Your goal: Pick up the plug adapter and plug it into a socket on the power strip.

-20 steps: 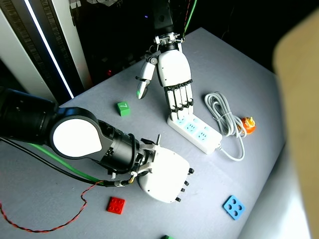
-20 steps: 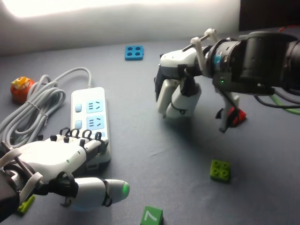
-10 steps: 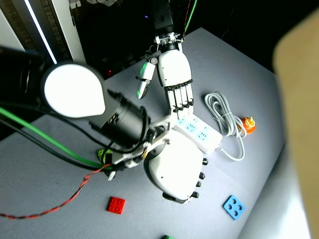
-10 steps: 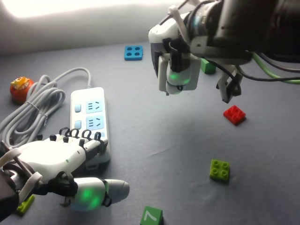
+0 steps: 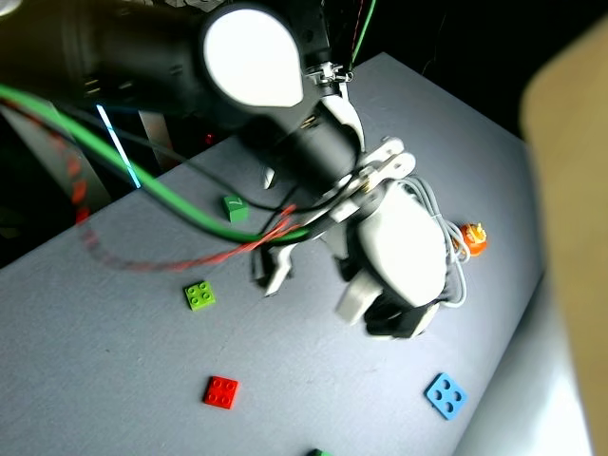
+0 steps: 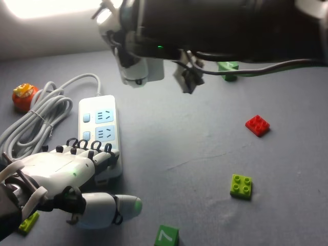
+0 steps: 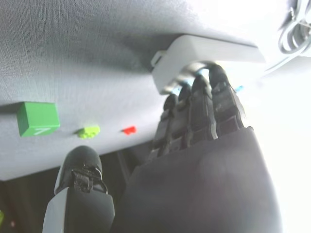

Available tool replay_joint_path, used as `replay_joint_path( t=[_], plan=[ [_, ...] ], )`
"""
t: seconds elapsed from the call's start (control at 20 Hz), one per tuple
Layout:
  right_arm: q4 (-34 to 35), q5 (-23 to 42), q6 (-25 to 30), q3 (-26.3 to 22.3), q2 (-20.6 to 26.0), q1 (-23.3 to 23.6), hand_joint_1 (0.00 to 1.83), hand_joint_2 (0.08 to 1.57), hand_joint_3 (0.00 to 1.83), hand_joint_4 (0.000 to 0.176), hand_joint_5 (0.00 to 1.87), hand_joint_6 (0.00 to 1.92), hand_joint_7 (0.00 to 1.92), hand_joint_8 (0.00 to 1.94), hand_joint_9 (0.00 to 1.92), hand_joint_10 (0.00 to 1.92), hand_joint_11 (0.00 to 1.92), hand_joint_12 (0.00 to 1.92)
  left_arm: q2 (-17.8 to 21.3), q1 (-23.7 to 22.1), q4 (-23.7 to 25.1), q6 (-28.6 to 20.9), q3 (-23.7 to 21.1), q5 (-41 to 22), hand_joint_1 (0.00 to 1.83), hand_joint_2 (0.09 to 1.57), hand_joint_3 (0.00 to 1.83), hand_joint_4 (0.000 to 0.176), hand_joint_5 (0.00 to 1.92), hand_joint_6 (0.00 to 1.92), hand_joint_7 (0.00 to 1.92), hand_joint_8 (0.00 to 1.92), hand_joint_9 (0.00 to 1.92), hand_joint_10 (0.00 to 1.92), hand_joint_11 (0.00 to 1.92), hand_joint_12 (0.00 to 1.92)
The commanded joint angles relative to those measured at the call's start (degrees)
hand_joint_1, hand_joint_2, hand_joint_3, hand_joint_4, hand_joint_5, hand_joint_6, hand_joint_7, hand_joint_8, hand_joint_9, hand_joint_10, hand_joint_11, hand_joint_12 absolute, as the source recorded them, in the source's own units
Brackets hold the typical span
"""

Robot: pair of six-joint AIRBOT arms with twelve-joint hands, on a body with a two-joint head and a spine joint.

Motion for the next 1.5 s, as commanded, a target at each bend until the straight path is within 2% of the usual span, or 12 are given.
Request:
replay_joint_path(
  t=[0.0, 0.2, 0.3, 0.4, 0.5, 0.7, 0.85, 1.2, 1.35, 1.45],
  plan=[
    [-3.62, 2.29, -0.06, 1.48, -0.94, 0.95, 1.26, 1.06, 0.0, 0.0, 1.01, 0.85, 1.2, 0.7, 1.32, 0.0, 0.85, 1.03, -0.41, -0.02, -0.02, -0.41, 0.08, 0.28, 0.0, 1.14, 0.0, 0.0, 0.01, 0.0, 0.07, 0.0, 0.09, 0.01, 0.0, 0.31],
    [-3.6, 2.9, 0.46, 6.15, -5.82, 0.24, 1.25, 1.07, 0.0, 0.0, 1.0, 0.88, 1.18, 0.73, 1.31, 0.0, 0.86, 1.0, -0.41, 0.09, -0.02, -0.41, 0.03, 0.28, 0.0, 1.14, 0.0, 0.0, 0.01, 0.0, 0.07, 0.0, 0.08, 0.0, 0.0, 0.3],
    [-3.6, 2.95, 0.99, 7.49, -7.54, -0.09, 1.25, 1.06, 0.0, 0.0, 1.02, 0.85, 1.21, 0.68, 1.32, 0.0, 0.88, 0.95, -0.43, 0.12, -0.02, -0.41, 0.02, 0.28, 0.0, 1.14, 0.0, 0.0, 0.03, 0.01, 0.09, 0.0, 0.1, 0.01, 0.0, 0.36],
    [-3.6, 3.01, 2.2, 8.07, -8.79, -0.53, 1.25, 1.07, 0.0, 0.0, 1.0, 0.88, 1.19, 0.71, 1.31, 0.0, 0.87, 0.94, -0.48, 0.12, -0.02, -0.41, 0.05, 0.27, 0.0, 1.14, 0.0, 0.0, 0.02, 0.0, 0.06, 0.0, 0.07, 0.0, 0.0, 0.3],
    [-3.6, 4.0, 3.2, 8.07, -9.24, -0.86, 1.25, 1.07, 0.0, 0.0, 0.99, 0.9, 1.17, 0.75, 1.31, 0.0, 0.86, 0.96, -0.56, 0.1, -0.02, -0.41, 0.09, 0.27, 0.0, 1.14, 0.0, 0.0, 0.01, 0.0, 0.06, 0.0, 0.07, 0.0, 0.0, 0.26],
    [-3.66, 5.75, 6.01, 8.36, -9.48, -1.76, 1.25, 1.07, 0.0, 0.0, 1.0, 0.88, 1.2, 0.7, 1.31, 0.0, 0.87, 0.95, -0.73, 0.1, -0.02, -0.41, 0.11, 0.27, 0.0, 1.14, 0.0, 0.0, 0.03, 0.0, 0.08, 0.0, 0.09, 0.0, 0.0, 0.34],
    [-8.81, 6.69, 9.88, 8.48, -9.64, -2.47, 1.26, 1.06, 0.0, 0.0, 1.01, 0.85, 1.21, 0.69, 1.32, 0.0, 0.88, 0.96, -0.82, 0.17, -0.02, -0.41, 0.1, 0.28, 0.0, 1.14, 0.0, 0.0, 0.02, 0.0, 0.07, 0.0, 0.09, 0.0, 0.0, 0.31],
    [-8.96, 7.59, 10.28, 12.53, -11.36, -3.73, 1.25, 1.07, 0.0, 0.0, 1.01, 0.85, 1.19, 0.72, 1.3, 0.0, 0.86, 0.94, -0.99, 0.26, -0.02, -0.41, 0.23, 0.27, 0.0, 1.14, 0.0, 0.0, 0.03, 0.0, 0.09, 0.0, 0.11, 0.01, 0.0, 0.4],
    [-8.63, 7.55, 9.78, 12.54, -11.51, -4.14, 1.25, 1.07, 0.0, 0.0, 1.0, 0.86, 1.18, 0.74, 1.31, 0.0, 0.86, 0.96, -1.11, 0.28, -0.02, -0.41, 0.23, 0.28, 0.0, 1.14, 0.0, 0.0, 0.01, 0.0, 0.06, 0.0, 0.08, 0.0, 0.0, 0.3],
    [-6.34, 7.58, 8.51, 12.56, -11.55, -4.36, 1.25, 1.07, 0.0, 0.0, 0.99, 0.89, 1.17, 0.75, 1.3, 0.0, 0.86, 0.96, -1.24, 0.32, -0.02, -0.41, 0.25, 0.28, 0.0, 1.15, 0.0, 0.0, 0.02, 0.0, 0.07, 0.0, 0.09, 0.0, 0.0, 0.32]
  ],
)
